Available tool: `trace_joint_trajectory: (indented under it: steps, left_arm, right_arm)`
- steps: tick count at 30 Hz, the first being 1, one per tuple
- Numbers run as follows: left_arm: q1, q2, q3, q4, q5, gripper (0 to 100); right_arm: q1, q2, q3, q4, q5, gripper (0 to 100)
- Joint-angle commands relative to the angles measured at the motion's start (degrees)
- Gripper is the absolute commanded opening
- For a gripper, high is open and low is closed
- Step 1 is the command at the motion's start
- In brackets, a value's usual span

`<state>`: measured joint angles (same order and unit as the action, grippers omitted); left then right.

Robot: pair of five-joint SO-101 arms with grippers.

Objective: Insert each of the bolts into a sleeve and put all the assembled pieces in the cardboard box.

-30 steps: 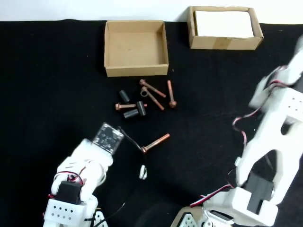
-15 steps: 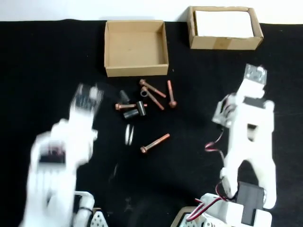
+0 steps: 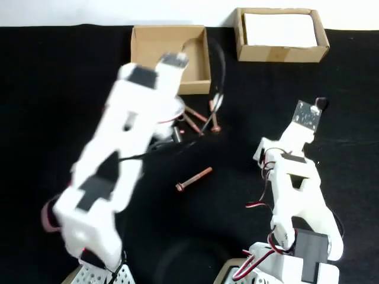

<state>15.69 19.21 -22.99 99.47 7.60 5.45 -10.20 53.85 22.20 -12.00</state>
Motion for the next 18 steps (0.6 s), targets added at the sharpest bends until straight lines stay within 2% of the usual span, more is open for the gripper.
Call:
trace_joint_trajectory:
  steps: [1,6,12,18]
  left_arm:
    - [3.9,7.1,-10.9,0.8,7.2,5]
    - [7.1,18.1,-24.6,0.5,14.2,6]
    - [7.1,30.5,-41.6,0.6,30.1,14]
    - [7.1,43.3,-54.2,-0.5,36.1,15]
  right_arm:
    - [0.1,-2.6,0.0,-0.9,-0.3,0.6]
    - [0.0,-2.5,0.0,-0.9,-0.3,0.6]
    - [-0.2,-2.5,0.0,-0.9,-0.2,0.6]
    - [-0.2,-2.5,0.0,-0.9,-0.2,0.6]
